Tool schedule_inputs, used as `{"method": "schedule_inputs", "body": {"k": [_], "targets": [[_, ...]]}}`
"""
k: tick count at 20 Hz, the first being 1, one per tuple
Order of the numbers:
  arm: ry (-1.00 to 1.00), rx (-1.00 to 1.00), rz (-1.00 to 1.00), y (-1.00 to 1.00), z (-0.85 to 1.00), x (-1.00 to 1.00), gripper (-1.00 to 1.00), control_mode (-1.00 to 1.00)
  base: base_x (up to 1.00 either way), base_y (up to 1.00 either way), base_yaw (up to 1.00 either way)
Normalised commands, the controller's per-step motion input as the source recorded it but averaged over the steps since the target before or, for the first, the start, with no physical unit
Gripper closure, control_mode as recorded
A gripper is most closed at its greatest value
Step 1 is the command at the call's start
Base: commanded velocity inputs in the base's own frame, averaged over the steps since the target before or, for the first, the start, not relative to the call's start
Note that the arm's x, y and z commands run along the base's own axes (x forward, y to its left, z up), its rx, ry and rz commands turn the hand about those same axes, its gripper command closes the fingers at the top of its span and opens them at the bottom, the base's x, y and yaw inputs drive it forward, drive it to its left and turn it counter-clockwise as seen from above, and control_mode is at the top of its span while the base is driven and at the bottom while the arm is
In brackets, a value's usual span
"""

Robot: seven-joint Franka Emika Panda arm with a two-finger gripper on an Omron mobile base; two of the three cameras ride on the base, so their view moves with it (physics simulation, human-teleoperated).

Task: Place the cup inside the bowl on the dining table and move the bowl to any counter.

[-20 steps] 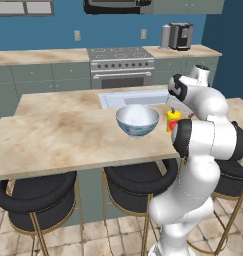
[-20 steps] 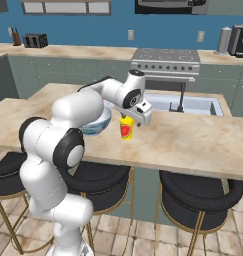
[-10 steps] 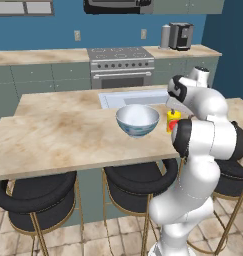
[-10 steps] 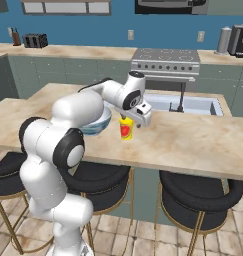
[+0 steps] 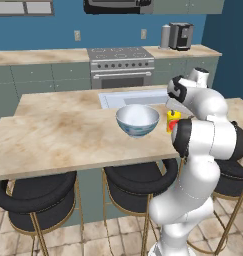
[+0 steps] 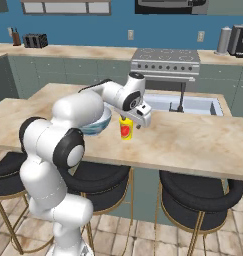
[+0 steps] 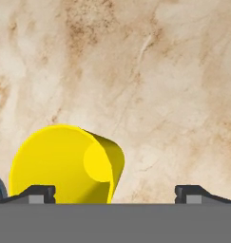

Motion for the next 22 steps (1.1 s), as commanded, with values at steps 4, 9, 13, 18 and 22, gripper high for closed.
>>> {"method": "schedule_inputs", "body": {"k": [4, 9, 13, 18, 22], "targets": [[0.00, 0.00, 0.00, 0.00, -0.04, 0.00, -1.00, -1.00, 0.00, 0.00, 0.00], [0.00, 0.00, 0.00, 0.00, -0.10, 0.00, -1.00, -1.00, 0.00, 0.00, 0.00], [0.00, 0.00, 0.00, 0.00, -0.11, 0.00, -1.00, -1.00, 0.00, 0.00, 0.00], [0.00, 0.00, 0.00, 0.00, -0.10, 0.00, -1.00, -1.00, 0.00, 0.00, 0.00], [0.00, 0.00, 0.00, 0.00, -0.09, 0.00, -1.00, -1.00, 0.00, 0.00, 0.00]]}}
